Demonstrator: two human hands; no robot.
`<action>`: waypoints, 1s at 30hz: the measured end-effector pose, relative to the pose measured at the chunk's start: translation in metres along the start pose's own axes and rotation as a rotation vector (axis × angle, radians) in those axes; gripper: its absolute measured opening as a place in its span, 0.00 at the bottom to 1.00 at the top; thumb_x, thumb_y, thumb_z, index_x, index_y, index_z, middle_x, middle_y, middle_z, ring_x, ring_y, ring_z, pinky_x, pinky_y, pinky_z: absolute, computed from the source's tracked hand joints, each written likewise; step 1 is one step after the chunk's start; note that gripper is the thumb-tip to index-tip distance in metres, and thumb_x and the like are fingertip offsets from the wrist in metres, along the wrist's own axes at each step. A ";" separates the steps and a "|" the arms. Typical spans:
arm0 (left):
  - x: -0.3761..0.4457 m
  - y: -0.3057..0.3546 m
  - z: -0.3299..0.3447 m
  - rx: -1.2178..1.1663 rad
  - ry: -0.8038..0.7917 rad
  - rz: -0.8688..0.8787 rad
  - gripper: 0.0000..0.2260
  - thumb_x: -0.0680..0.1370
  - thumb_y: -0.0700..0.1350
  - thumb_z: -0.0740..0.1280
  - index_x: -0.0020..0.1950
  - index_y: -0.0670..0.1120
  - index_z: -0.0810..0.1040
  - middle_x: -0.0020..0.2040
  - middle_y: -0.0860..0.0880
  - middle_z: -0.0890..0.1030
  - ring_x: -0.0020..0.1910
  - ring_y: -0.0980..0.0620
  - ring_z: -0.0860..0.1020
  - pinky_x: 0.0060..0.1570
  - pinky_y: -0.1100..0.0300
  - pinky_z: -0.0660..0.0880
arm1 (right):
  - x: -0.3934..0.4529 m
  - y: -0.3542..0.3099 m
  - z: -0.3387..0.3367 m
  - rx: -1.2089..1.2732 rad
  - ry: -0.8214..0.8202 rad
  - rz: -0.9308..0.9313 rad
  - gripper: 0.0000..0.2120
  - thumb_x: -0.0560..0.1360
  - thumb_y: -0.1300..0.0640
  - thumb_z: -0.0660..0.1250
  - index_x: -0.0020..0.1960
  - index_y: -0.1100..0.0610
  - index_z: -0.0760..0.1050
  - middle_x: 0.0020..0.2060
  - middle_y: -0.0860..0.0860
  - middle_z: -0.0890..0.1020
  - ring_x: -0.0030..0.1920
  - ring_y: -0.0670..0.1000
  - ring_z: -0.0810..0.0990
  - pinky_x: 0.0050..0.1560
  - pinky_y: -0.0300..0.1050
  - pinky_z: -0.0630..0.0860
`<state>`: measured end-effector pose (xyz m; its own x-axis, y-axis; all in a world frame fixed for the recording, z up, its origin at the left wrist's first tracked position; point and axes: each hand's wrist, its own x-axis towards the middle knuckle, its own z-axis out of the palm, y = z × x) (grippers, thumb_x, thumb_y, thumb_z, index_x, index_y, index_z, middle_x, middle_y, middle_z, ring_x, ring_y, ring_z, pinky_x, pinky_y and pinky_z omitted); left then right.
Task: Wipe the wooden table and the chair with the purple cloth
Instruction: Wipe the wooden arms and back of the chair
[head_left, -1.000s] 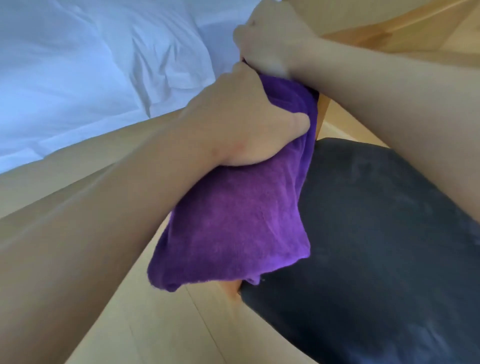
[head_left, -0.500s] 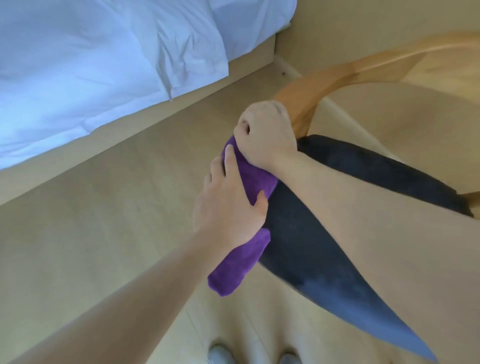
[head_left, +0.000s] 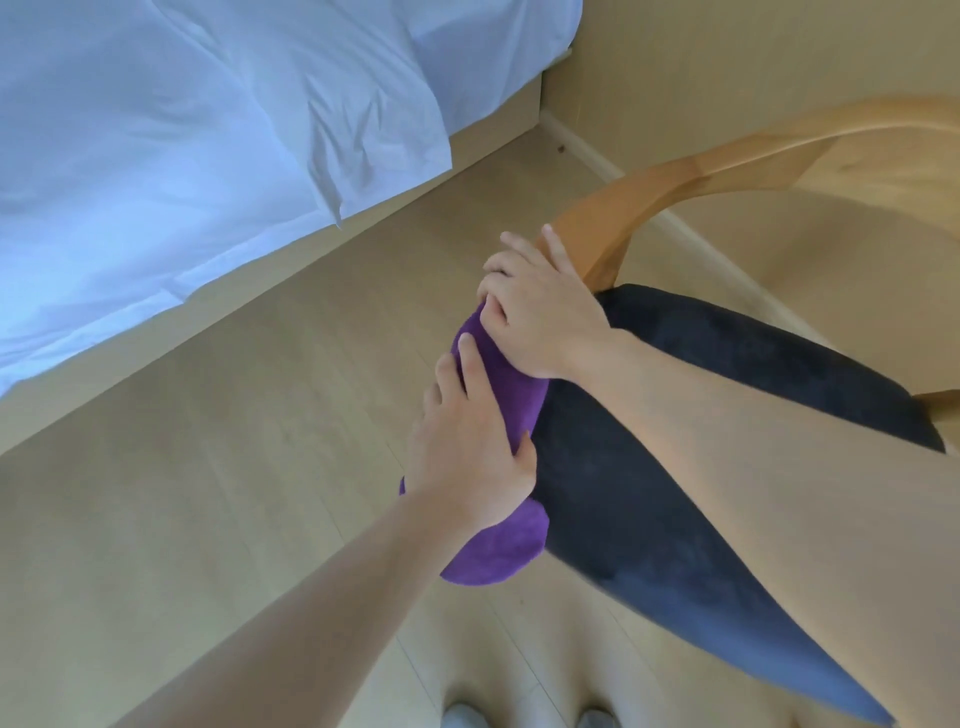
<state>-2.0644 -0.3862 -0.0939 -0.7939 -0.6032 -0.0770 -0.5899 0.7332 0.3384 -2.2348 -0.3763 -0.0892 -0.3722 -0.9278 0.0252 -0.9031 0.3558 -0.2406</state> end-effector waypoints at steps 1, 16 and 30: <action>0.014 0.003 -0.001 0.021 0.001 -0.002 0.47 0.73 0.56 0.70 0.80 0.43 0.43 0.73 0.41 0.61 0.66 0.41 0.69 0.57 0.50 0.77 | 0.009 0.008 -0.002 0.003 -0.003 0.031 0.21 0.82 0.53 0.49 0.59 0.54 0.81 0.67 0.50 0.76 0.79 0.52 0.57 0.80 0.59 0.41; 0.121 0.010 -0.010 -0.085 -0.048 -0.096 0.36 0.61 0.70 0.66 0.61 0.52 0.63 0.49 0.56 0.70 0.42 0.51 0.77 0.38 0.57 0.70 | 0.074 0.035 -0.012 0.069 0.037 0.238 0.18 0.74 0.52 0.51 0.31 0.54 0.73 0.31 0.47 0.73 0.43 0.51 0.71 0.74 0.51 0.60; 0.123 0.012 -0.020 -0.196 -0.182 -0.177 0.43 0.60 0.69 0.69 0.70 0.53 0.62 0.59 0.60 0.74 0.48 0.58 0.76 0.43 0.61 0.70 | 0.072 0.044 -0.003 0.305 0.264 0.421 0.11 0.72 0.58 0.57 0.45 0.58 0.78 0.53 0.52 0.78 0.59 0.56 0.74 0.76 0.63 0.55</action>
<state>-2.1659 -0.4579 -0.0806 -0.7055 -0.6367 -0.3113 -0.6953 0.5368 0.4779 -2.3018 -0.4272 -0.0946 -0.7622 -0.6398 0.0984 -0.5776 0.6036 -0.5496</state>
